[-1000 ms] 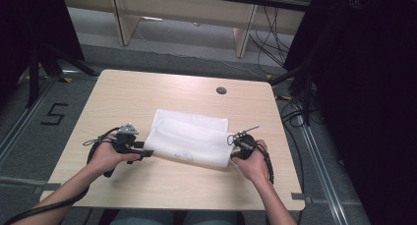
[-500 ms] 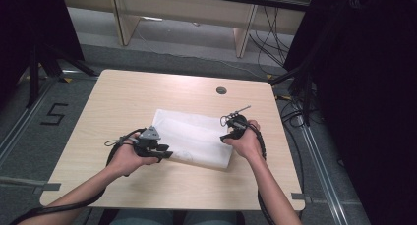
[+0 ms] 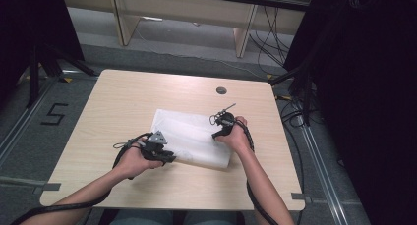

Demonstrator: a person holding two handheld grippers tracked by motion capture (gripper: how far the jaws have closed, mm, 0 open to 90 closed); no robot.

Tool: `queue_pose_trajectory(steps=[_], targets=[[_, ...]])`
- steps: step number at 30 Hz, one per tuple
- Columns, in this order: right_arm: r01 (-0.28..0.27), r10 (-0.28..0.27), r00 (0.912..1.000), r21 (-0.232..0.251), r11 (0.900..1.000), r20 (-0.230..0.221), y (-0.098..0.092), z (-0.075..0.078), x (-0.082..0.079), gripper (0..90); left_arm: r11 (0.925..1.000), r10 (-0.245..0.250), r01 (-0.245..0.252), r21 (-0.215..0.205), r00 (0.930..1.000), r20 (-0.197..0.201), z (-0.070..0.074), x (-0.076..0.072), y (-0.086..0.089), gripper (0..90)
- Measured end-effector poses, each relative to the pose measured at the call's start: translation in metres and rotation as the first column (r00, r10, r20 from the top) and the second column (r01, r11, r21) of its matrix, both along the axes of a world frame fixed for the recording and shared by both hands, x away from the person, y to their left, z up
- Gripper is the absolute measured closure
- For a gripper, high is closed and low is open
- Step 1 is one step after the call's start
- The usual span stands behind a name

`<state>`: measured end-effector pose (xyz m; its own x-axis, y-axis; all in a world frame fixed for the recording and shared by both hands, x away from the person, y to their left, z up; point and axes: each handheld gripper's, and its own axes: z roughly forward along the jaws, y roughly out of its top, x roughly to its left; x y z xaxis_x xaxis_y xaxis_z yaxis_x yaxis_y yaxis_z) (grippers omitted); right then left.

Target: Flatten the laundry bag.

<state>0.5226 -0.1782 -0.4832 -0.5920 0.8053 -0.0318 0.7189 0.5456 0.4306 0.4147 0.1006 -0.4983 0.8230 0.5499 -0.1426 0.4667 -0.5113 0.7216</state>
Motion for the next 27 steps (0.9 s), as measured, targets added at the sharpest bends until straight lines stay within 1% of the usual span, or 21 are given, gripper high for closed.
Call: queue_pose_trajectory(steps=[1,2,3,4,6,7,8,9,10,11,13,15,16,19,21,22,23,24,25,26,27], targets=[[-0.03,0.03,0.9994,0.001,1.0,0.016,-0.001,0.0,0.002,53.4,0.9999,-0.004,0.004,0.01,1.0,0.003,0.0,0.0,0.0,74.8],[-0.03,0.03,0.9994,0.001,1.0,0.016,-0.001,0.0,0.002,53.4,0.9999,0.001,-0.001,0.011,1.0,-0.01,0.0,0.0,0.0,74.8],[-0.033,0.033,0.9994,-0.001,0.999,0.009,0.0,0.0,0.001,56.8,0.9997,-0.015,0.015,0.02,0.9999,-0.008,-0.001,0.0,0.0,74.8],[-0.058,0.058,0.9983,-0.005,0.998,0.011,0.001,0.001,0.002,60.3,1.0,-0.001,0.001,0.0,1.0,-0.009,-0.002,-0.001,-0.002,74.5],[-0.069,0.069,0.9976,-0.009,0.998,-0.004,0.004,0.002,0.001,68.7,0.9998,-0.012,0.012,0.018,0.9998,-0.017,-0.003,-0.001,-0.002,74.0],[-0.11,0.11,0.994,-0.016,0.994,-0.006,0.006,0.002,0.001,76.3,0.9999,0.0,0.0,0.01,0.9998,-0.022,-0.005,-0.002,-0.004,73.7],[-0.128,0.128,0.9917,-0.024,0.991,-0.012,0.008,0.002,0.0,79.1,0.9998,-0.016,0.016,0.012,0.9997,-0.019,-0.005,-0.002,-0.004,73.4],[-0.128,0.128,0.9917,-0.024,0.991,-0.012,0.008,0.002,0.0,79.1,0.9998,-0.016,0.016,0.012,0.9997,-0.019,-0.005,-0.002,-0.004,73.2],[-0.149,0.149,0.9888,-0.035,0.988,-0.012,0.01,0.002,-0.001,85.4,0.9996,-0.017,0.017,0.022,0.9996,-0.021,-0.006,-0.002,-0.005,73.0],[-0.149,0.148,0.9888,-0.038,0.988,-0.021,0.012,0.003,-0.001,86.7,0.9998,-0.012,0.013,0.014,0.9994,-0.032,-0.007,-0.003,-0.006,72.8],[-0.153,0.152,0.9882,-0.051,0.987,-0.02,0.013,0.003,-0.001,88.6,0.9994,-0.026,0.026,0.021,0.9994,-0.023,-0.007,-0.003,-0.006,72.6],[-0.151,0.15,0.9884,-0.053,0.987,-0.023,0.014,0.003,-0.001,89.0,0.9996,-0.021,0.021,0.017,0.9994,-0.027,-0.007,-0.004,-0.007,72.5],[-0.151,0.15,0.9885,-0.055,0.987,-0.024,0.014,0.004,-0.002,89.3,0.9999,-0.01,0.01,0.005,0.9993,-0.037,-0.007,-0.005,-0.008,72.5],[-0.151,0.15,0.9885,-0.053,0.987,-0.019,0.015,0.007,-0.004,89.6,0.9996,-0.026,0.026,0.014,0.9993,-0.026,-0.006,-0.004,-0.007,72.5],[-0.152,0.152,0.9883,-0.049,0.987,-0.007,0.015,0.012,-0.006,89.7,0.9996,-0.025,0.025,0.012,0.9993,-0.027,-0.006,-0.004,-0.008,72.5],[-0.155,0.156,0.9878,-0.047,0.987,0.004,0.016,0.014,-0.006,89.7,0.9988,-0.043,0.044,0.021,0.9988,-0.024,-0.006,-0.004,-0.008,72.5],[-0.156,0.156,0.9876,-0.046,0.987,0.011,0.017,0.02,-0.009,89.7,0.9998,-0.02,0.02,0.009,0.9992,-0.034,-0.007,-0.005,-0.009,72.5],[-0.158,0.159,0.9872,-0.046,0.986,0.019,0.018,0.023,-0.01,89.7,0.9996,-0.028,0.028,0.0,0.9992,-0.03,-0.006,-0.005,-0.01,72.5],[-0.167,0.169,0.985,-0.042,0.985,0.037,0.019,0.032,-0.014,89.6,0.9996,-0.028,0.028,-0.003,0.9991,-0.032,-0.007,-0.005,-0.011,72.5],[-0.167,0.169,0.985,-0.042,0.985,0.037,0.019,0.032,-0.014,89.6,0.9997,-0.022,0.022,-0.002,0.999,-0.038,-0.007,-0.006,-0.012,72.5],[-0.163,0.164,0.986,-0.037,0.986,0.031,0.02,0.035,-0.016,89.6,0.9995,-0.032,0.032,-0.003,0.9991,-0.029,-0.007,-0.006,-0.014,72.5]])
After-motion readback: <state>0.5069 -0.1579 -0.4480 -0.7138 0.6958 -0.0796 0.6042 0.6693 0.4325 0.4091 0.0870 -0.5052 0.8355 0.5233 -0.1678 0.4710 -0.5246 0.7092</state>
